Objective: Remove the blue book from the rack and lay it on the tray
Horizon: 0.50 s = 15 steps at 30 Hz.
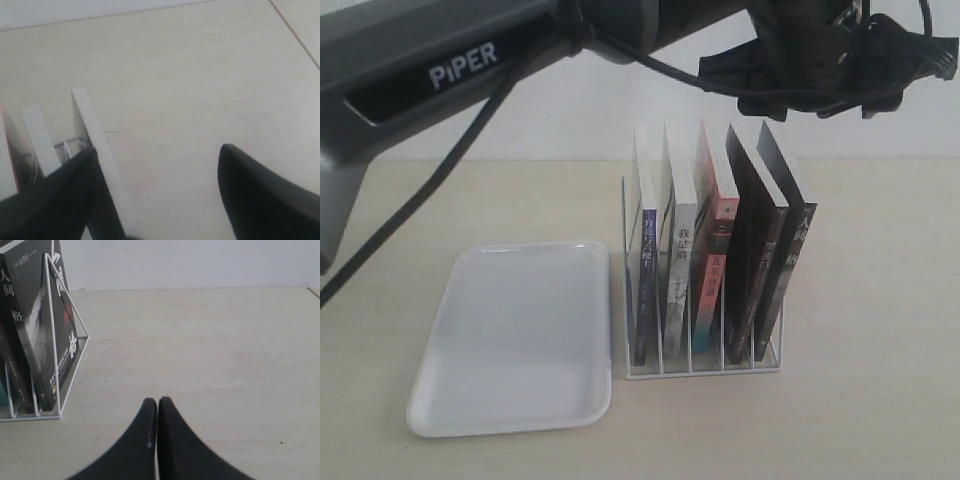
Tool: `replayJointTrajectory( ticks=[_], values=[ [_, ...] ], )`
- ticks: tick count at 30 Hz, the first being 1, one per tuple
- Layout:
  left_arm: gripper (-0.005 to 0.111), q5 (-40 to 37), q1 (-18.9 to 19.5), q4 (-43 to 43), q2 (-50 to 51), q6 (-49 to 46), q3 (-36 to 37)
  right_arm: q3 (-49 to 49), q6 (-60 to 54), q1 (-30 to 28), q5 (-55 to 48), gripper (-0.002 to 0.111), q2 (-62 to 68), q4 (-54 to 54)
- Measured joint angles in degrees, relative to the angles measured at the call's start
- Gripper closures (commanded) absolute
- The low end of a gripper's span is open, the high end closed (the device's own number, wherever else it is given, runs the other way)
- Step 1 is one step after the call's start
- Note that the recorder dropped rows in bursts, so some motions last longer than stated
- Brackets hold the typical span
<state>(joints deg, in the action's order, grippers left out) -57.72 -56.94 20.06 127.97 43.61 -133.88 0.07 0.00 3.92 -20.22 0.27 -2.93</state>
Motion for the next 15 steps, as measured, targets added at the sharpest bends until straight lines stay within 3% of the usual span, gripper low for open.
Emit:
replayJointTrajectory(
  ticks=[15],
  values=[
    [0.042, -2.57, 0.0, -1.03, 1.52, 2.3, -0.34, 0.0, 0.0, 0.0, 0.0, 0.108, 0.0, 0.0]
  ],
)
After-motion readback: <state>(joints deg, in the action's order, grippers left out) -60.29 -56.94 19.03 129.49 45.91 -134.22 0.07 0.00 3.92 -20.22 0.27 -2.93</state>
